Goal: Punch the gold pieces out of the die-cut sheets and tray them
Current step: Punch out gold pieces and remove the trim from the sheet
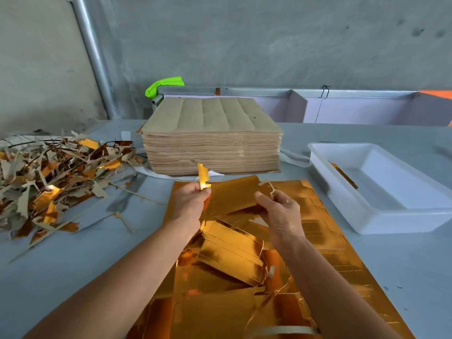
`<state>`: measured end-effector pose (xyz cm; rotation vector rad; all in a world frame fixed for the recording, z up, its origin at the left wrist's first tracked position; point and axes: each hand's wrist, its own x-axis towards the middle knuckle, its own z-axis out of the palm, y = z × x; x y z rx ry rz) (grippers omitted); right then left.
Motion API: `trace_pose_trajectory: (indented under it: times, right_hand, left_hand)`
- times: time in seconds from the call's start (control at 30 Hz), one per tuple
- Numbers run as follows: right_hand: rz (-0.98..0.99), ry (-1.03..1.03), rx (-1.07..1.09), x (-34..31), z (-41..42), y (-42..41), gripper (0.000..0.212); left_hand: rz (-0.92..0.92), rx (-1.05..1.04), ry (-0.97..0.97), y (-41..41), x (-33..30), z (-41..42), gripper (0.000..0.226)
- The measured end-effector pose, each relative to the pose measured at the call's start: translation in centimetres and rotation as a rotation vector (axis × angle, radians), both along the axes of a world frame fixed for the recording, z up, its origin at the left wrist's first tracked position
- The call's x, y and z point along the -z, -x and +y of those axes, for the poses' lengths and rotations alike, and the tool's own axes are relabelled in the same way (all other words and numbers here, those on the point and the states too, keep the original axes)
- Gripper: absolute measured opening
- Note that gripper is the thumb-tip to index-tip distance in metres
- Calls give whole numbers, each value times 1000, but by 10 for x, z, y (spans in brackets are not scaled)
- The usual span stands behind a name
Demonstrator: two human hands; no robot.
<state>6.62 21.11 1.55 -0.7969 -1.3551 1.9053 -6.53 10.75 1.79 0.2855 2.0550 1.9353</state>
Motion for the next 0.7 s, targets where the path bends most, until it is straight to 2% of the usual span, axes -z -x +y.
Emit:
trace_pose_trajectory:
  times: [0.13, 0.27, 0.33, 0.43, 0.57, 0.7]
  right_hand:
    - [13, 76, 88, 2, 1, 3, 7]
    - [31, 100, 88, 4, 2, 3, 18]
    - [31, 104, 64, 5, 2, 2, 11]
    - [42, 116, 54, 3, 4, 2, 18]
    - [-19, 111, 40, -5, 15, -6, 55]
    - [-283, -131, -287, -22, 27, -21, 40]
  left_hand:
    - [-132, 97, -43, -4, -4, 4, 16]
    - [-241, 194, -68, -5, -3, 5, 15]
    - [-221, 254, -21, -6, -2, 4, 26]
    - [-140, 288, -10, -5, -2, 3, 31]
    - [114, 359, 62, 4, -5, -4, 34]
    - [376, 492, 210, 14, -11, -12, 29]
